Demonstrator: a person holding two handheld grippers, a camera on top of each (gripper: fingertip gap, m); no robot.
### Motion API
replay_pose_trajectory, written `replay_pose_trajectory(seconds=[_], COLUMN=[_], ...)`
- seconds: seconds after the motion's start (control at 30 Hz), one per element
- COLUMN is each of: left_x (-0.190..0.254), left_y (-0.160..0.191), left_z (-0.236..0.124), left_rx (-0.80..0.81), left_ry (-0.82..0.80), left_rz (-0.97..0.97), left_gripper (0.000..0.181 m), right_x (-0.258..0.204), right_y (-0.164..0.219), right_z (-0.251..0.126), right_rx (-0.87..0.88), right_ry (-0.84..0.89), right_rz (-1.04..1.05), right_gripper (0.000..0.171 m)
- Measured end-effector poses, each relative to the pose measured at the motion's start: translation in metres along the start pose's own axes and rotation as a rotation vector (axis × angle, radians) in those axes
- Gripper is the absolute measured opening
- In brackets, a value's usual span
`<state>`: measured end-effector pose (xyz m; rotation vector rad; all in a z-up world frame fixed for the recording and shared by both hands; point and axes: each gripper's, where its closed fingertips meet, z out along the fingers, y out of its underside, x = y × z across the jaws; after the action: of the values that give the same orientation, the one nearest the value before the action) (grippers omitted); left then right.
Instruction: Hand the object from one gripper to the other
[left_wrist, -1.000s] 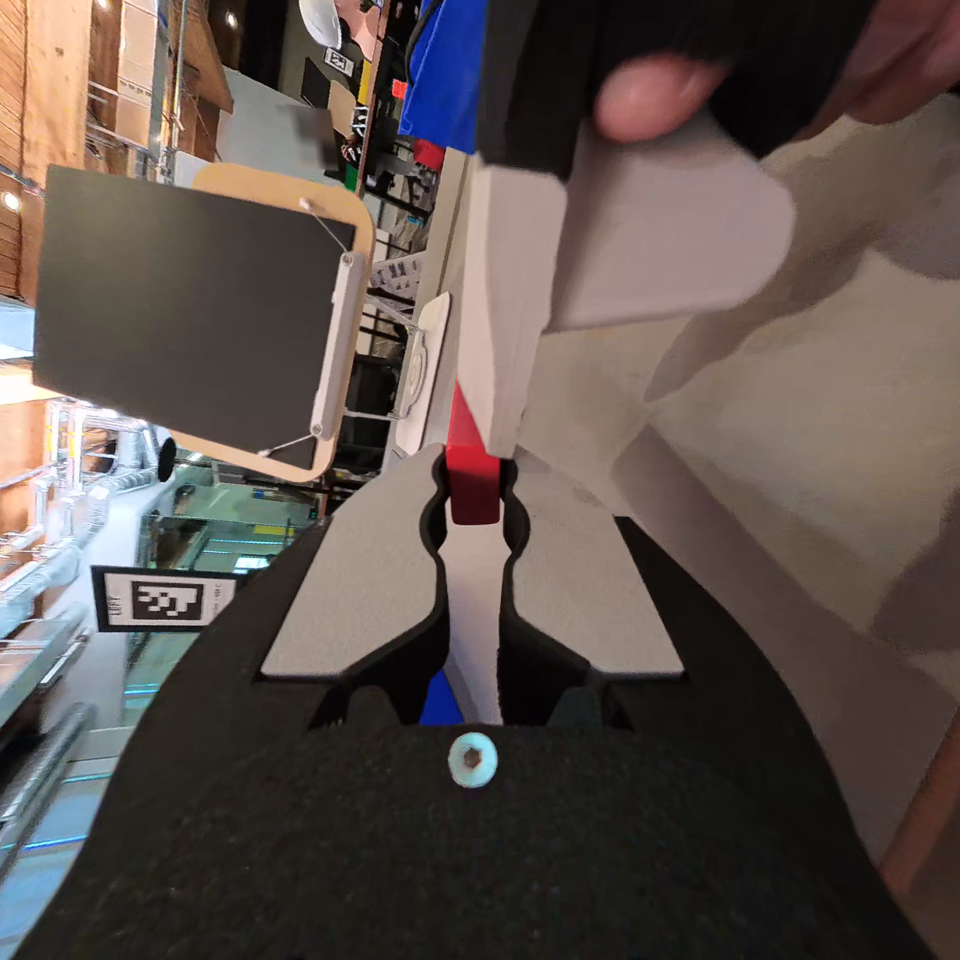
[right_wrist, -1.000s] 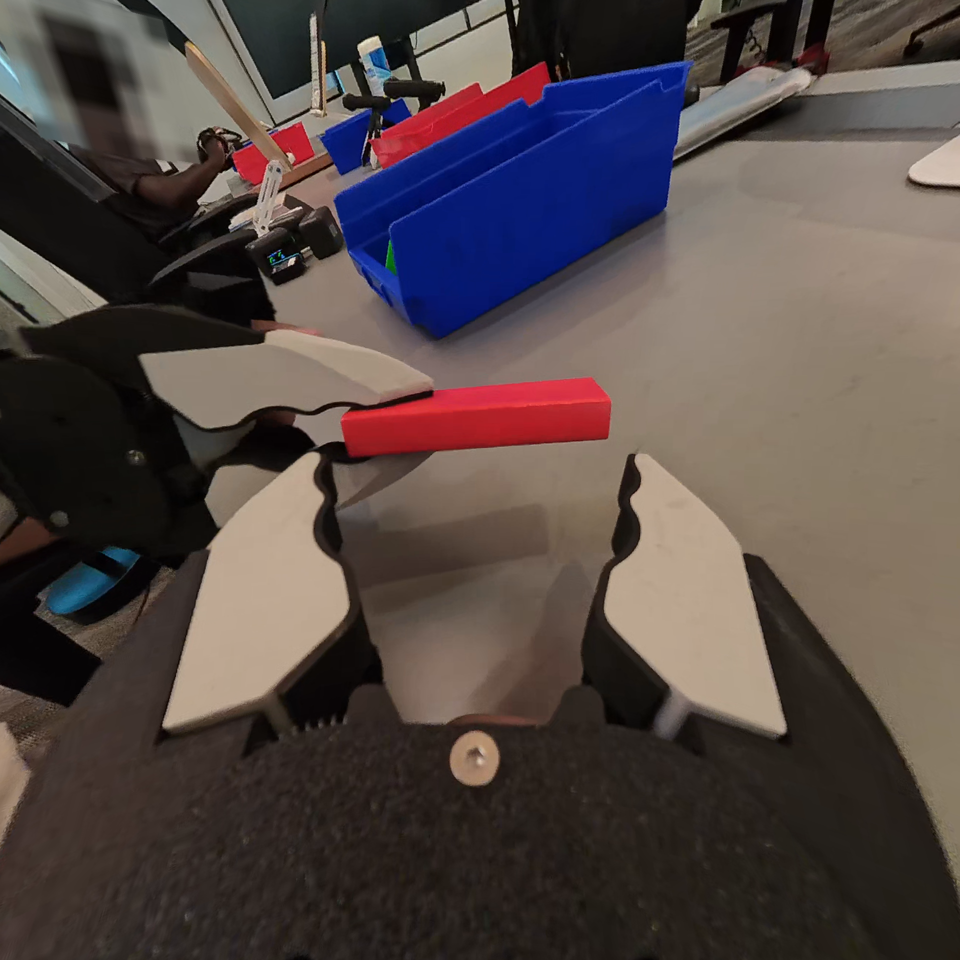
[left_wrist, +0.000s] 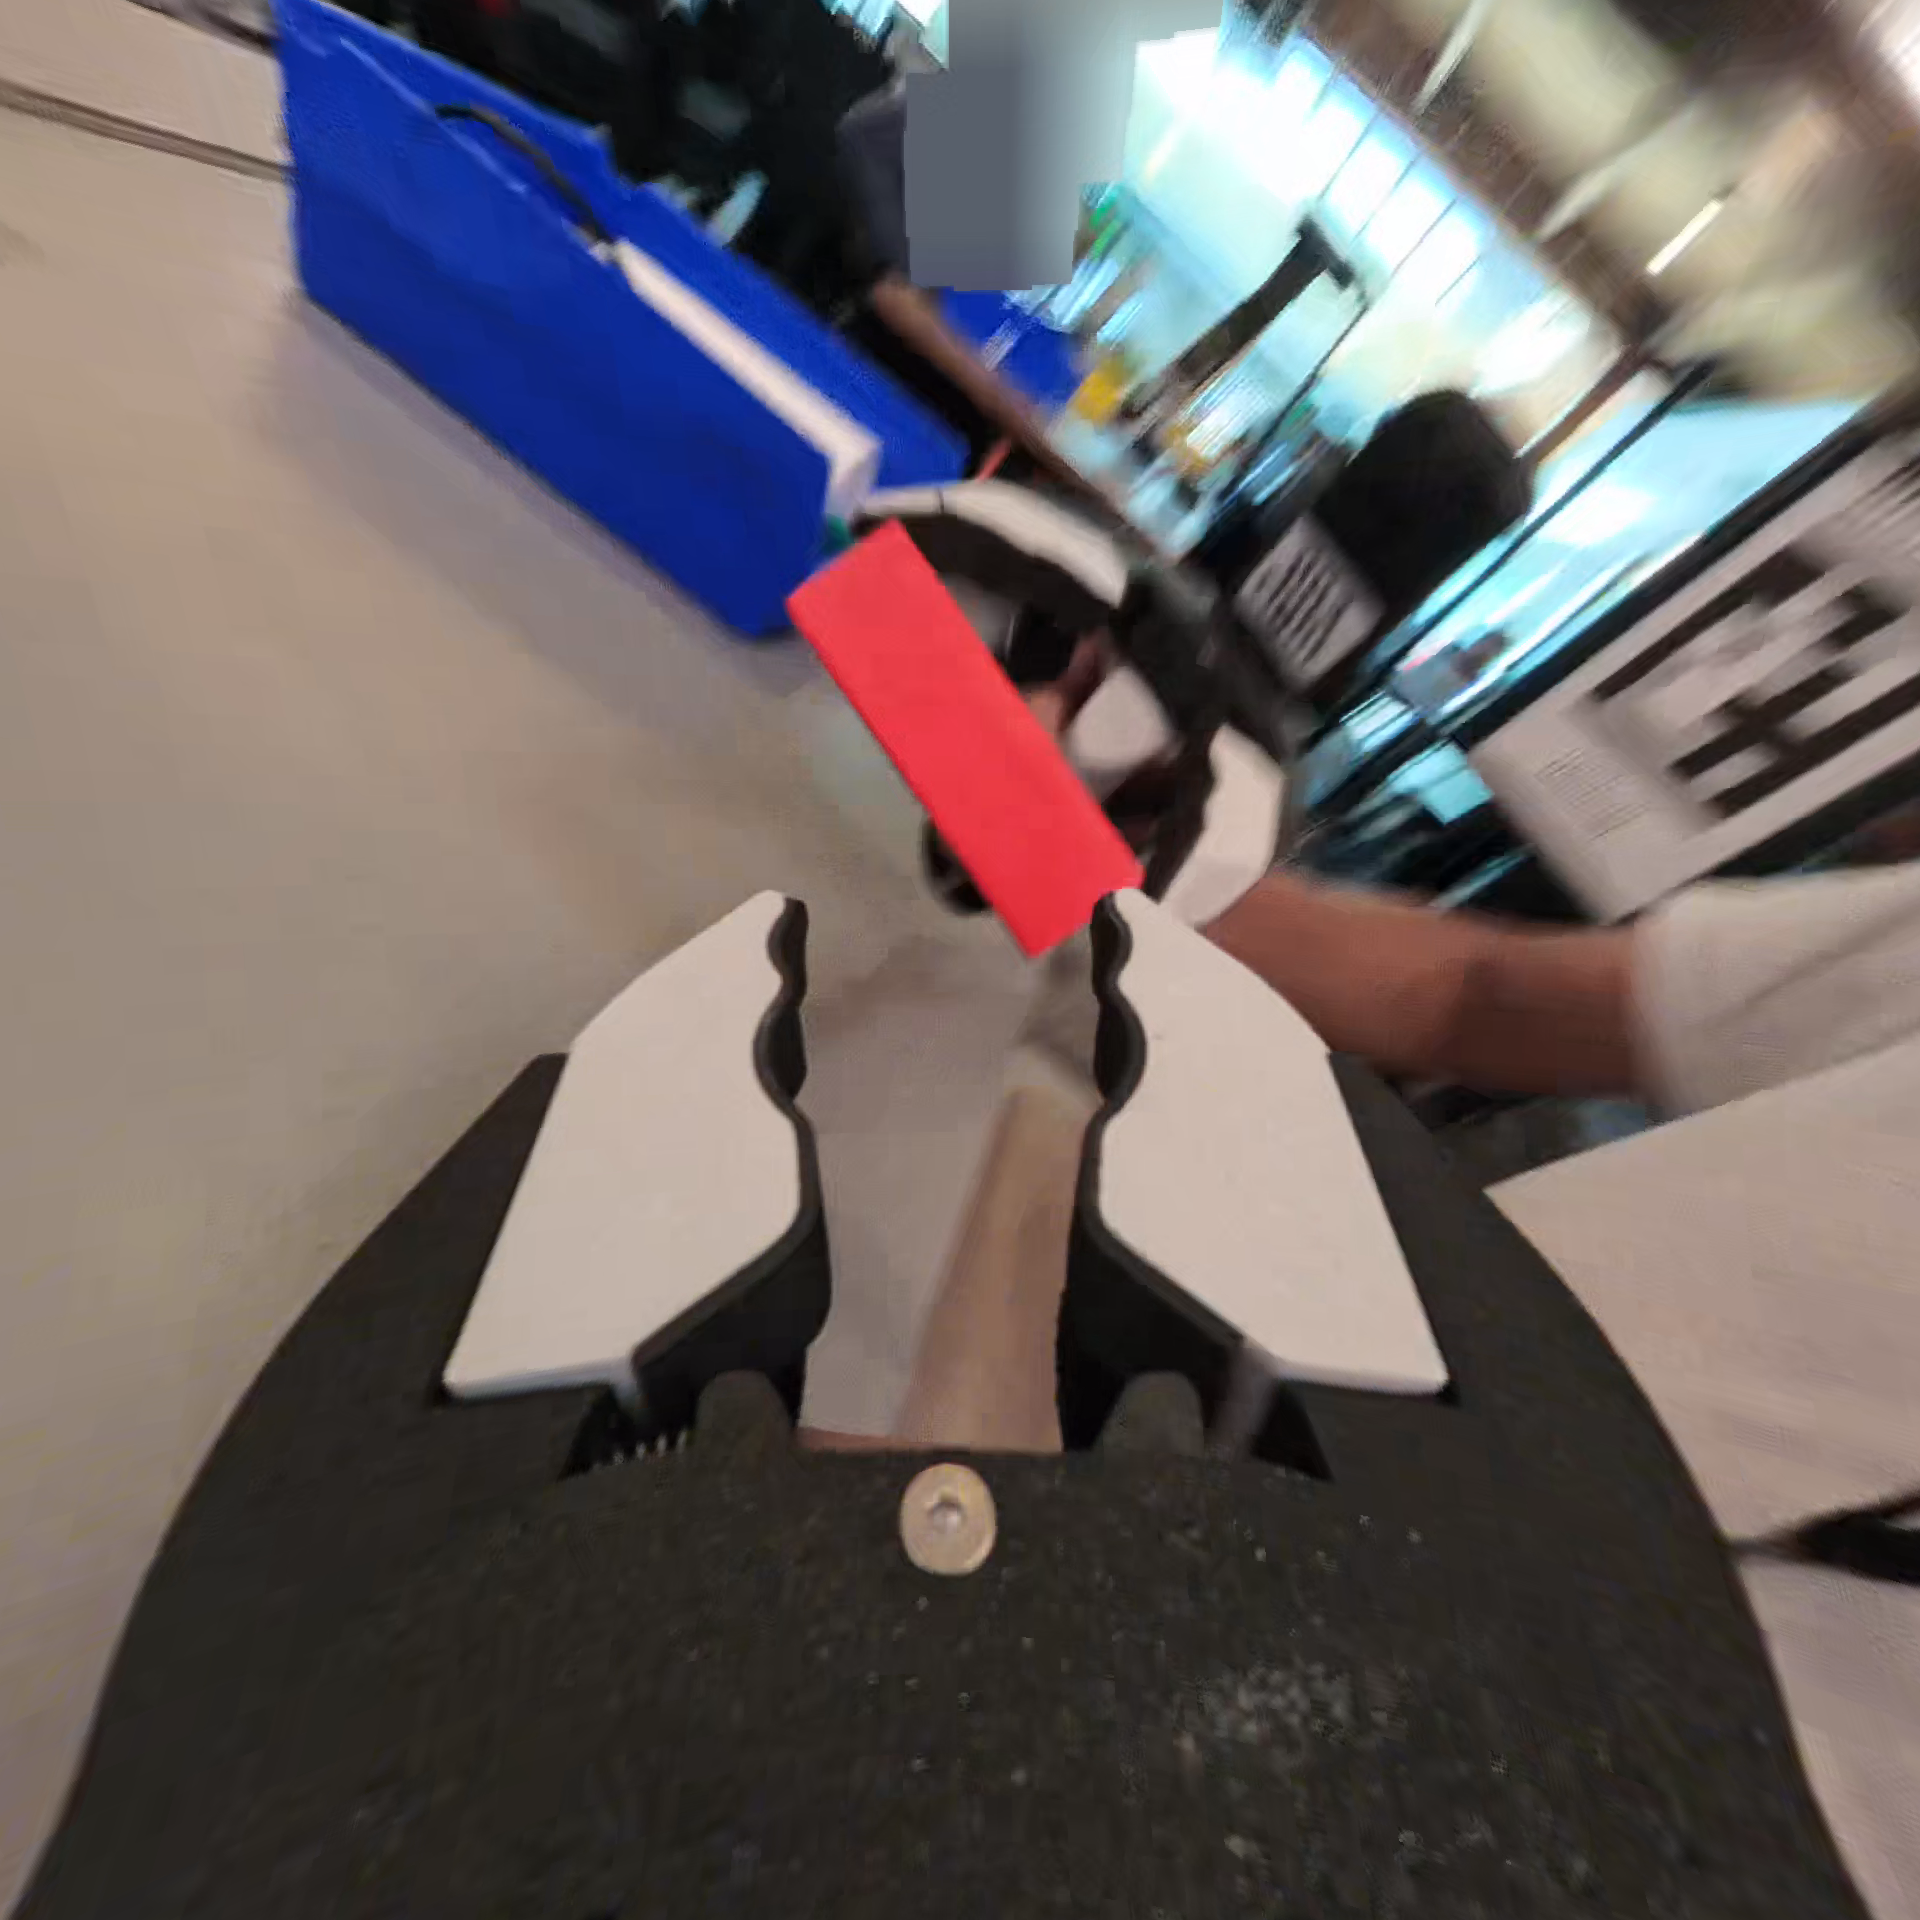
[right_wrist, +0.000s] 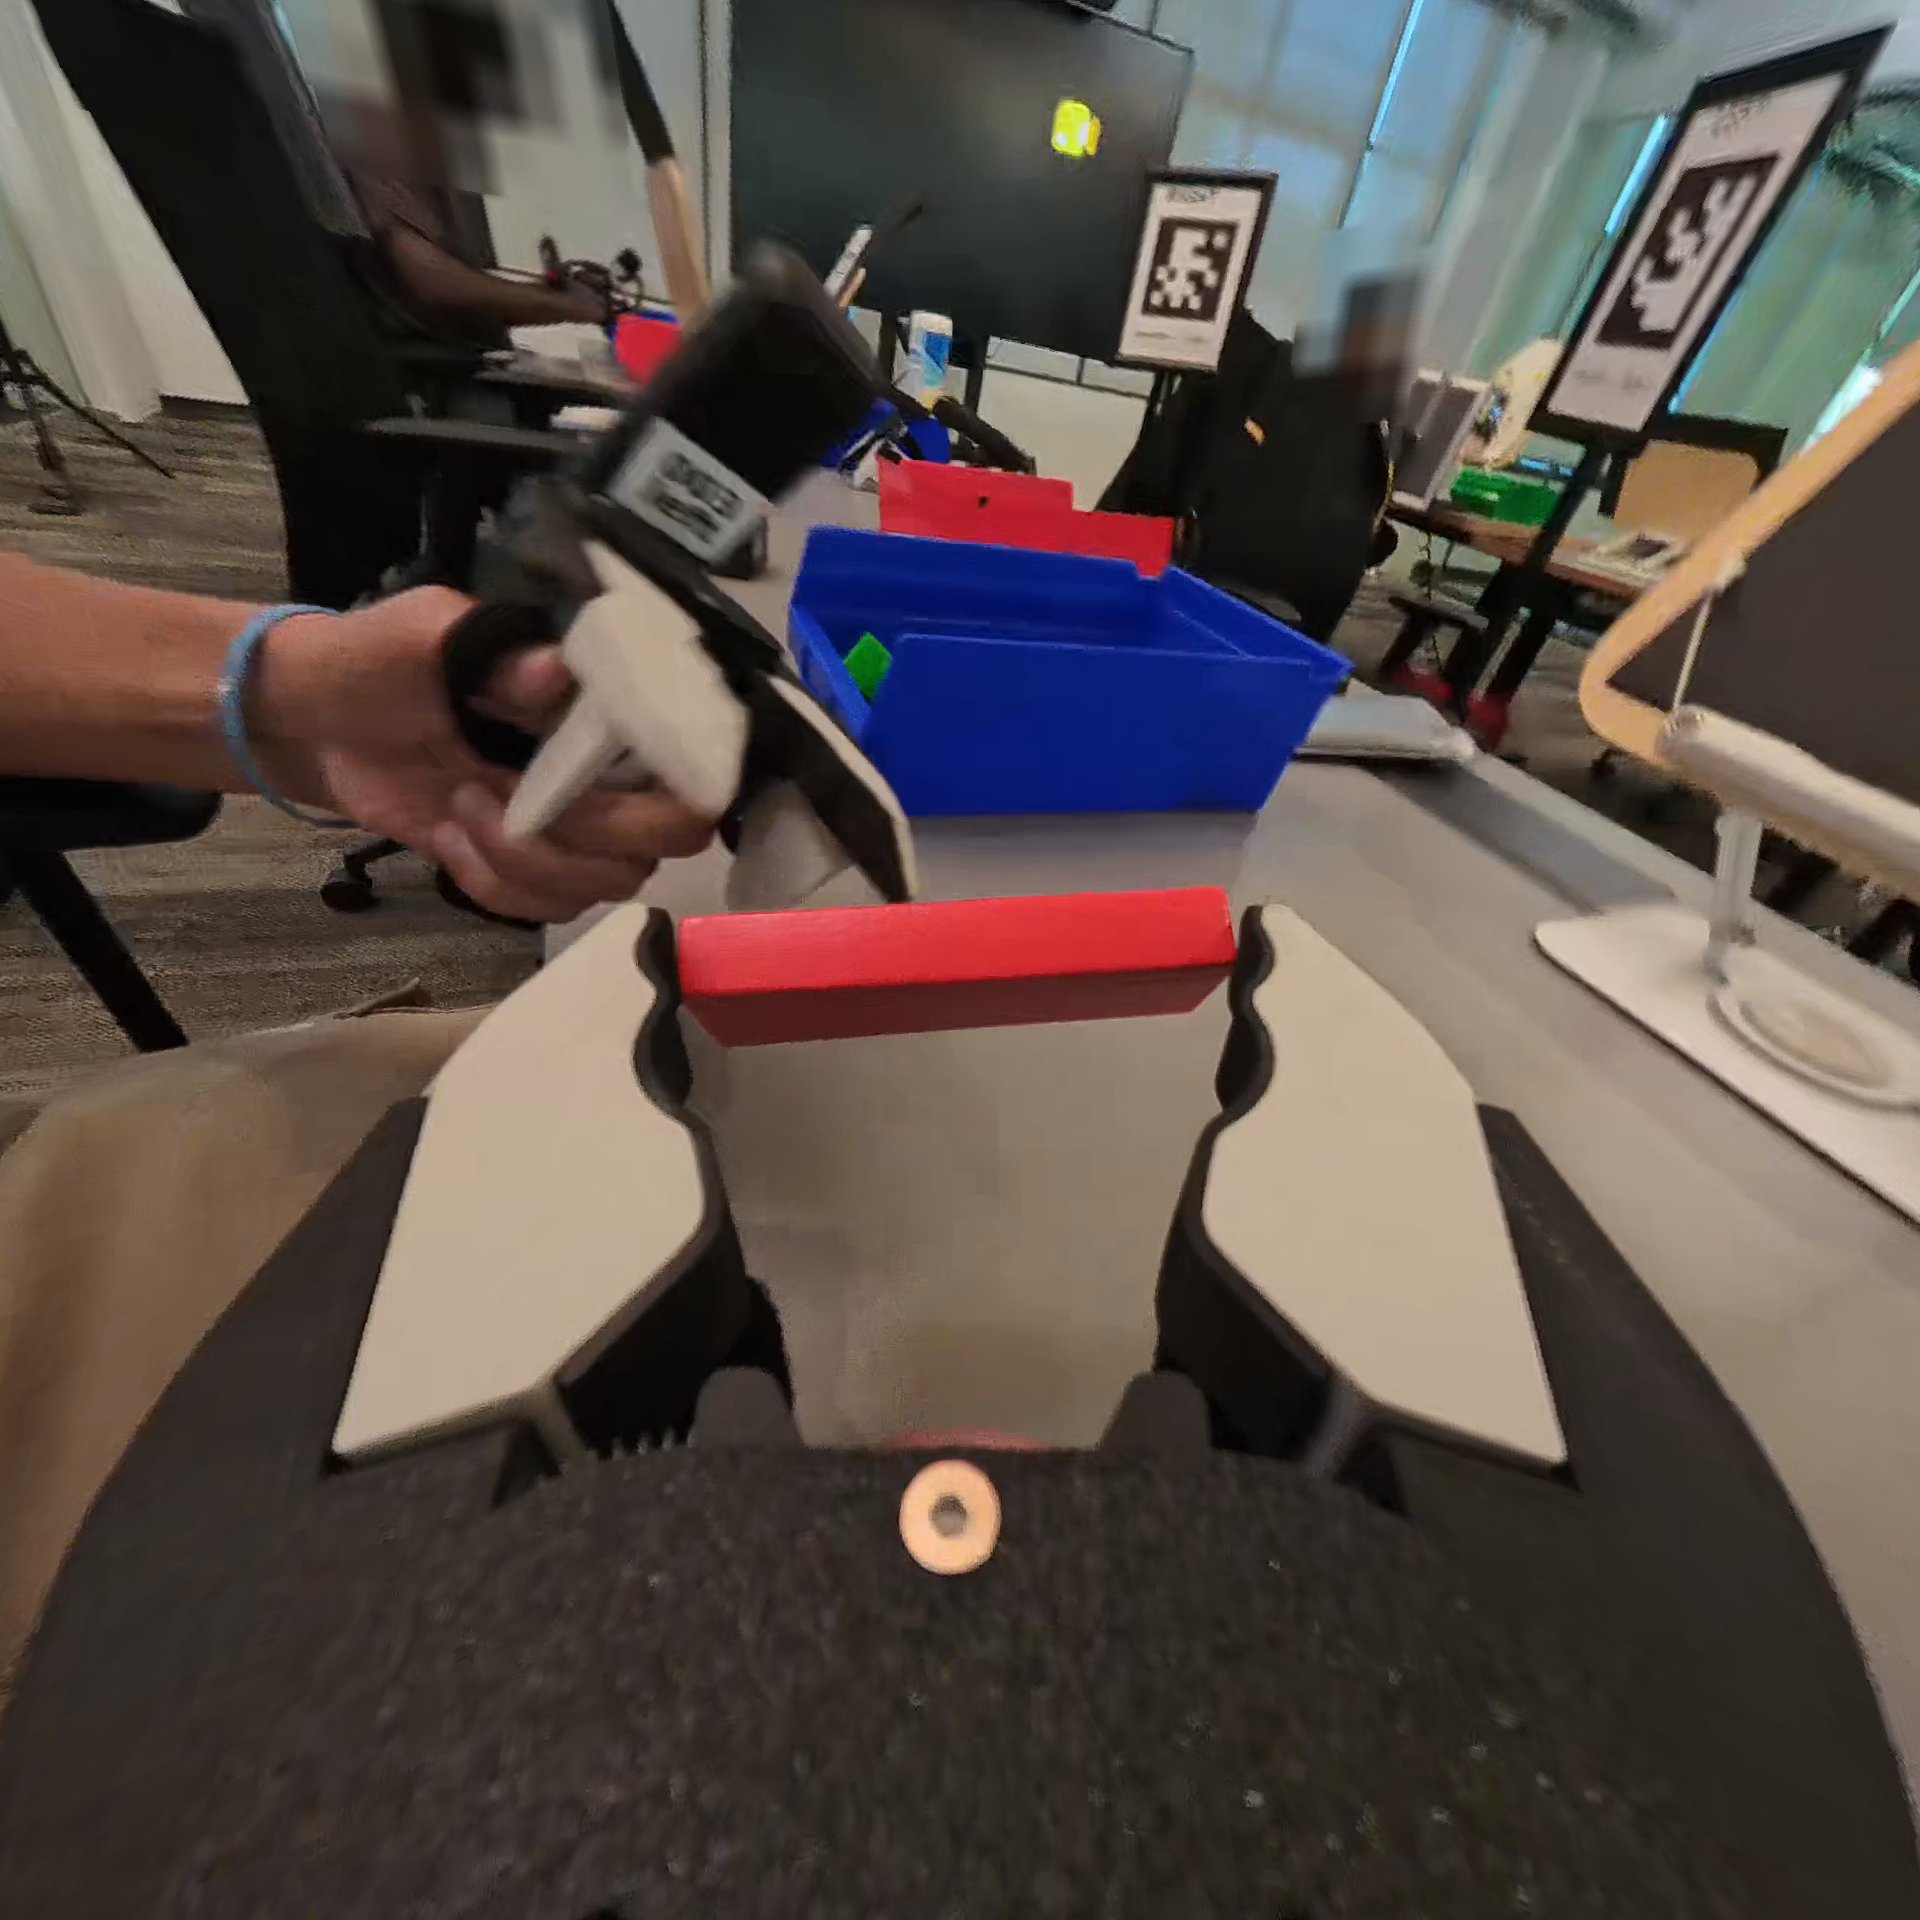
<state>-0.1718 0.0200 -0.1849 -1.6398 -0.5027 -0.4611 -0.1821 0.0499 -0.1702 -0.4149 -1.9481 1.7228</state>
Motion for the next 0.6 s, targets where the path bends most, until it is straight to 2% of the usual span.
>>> replay_pose_trajectory(seconds=[0.03, 0.1, 0.2, 0.33, 0.47, 0.53, 0.6], left_x=[0.002, -0.006, -0.004, -0.010, -0.016, -0.018, -0.019], left_y=[-0.008, -0.010, 0.004, 0.016, 0.009, 0.012, 0.018], left_z=[-0.004, -0.007, 0.006, 0.023, 0.021, 0.020, 0.019], left_rx=[0.059, 0.094, 0.041, -0.031, 0.031, 0.009, -0.019], left_ry=[0.070, 0.094, 0.164, 0.157, 0.177, 0.182, 0.165], left_rz=[-0.095, -0.187, -0.278, -0.334, -0.388, -0.378, -0.345], left_gripper=[0.051, 0.049, 0.051, 0.060, 0.049, 0.034, 0.032], right_x=[-0.006, -0.012, -0.018, -0.028, -0.044, -0.049, -0.052], right_y=[-0.004, -0.003, 0.017, 0.017, 0.027, 0.034, 0.040], right_z=[0.000, 0.006, 0.021, 0.030, 0.030, 0.030, 0.030], right_rx=[0.006, -0.014, -0.097, -0.109, -0.174, -0.199, -0.227], right_ry=[-0.011, -0.013, -0.062, -0.106, -0.124, -0.125, -0.119], right_rz=[-0.022, -0.049, -0.049, -0.093, -0.225, -0.290, -0.335], right_gripper=[0.101, 0.100, 0.100, 0.100, 0.100, 0.100, 0.100])
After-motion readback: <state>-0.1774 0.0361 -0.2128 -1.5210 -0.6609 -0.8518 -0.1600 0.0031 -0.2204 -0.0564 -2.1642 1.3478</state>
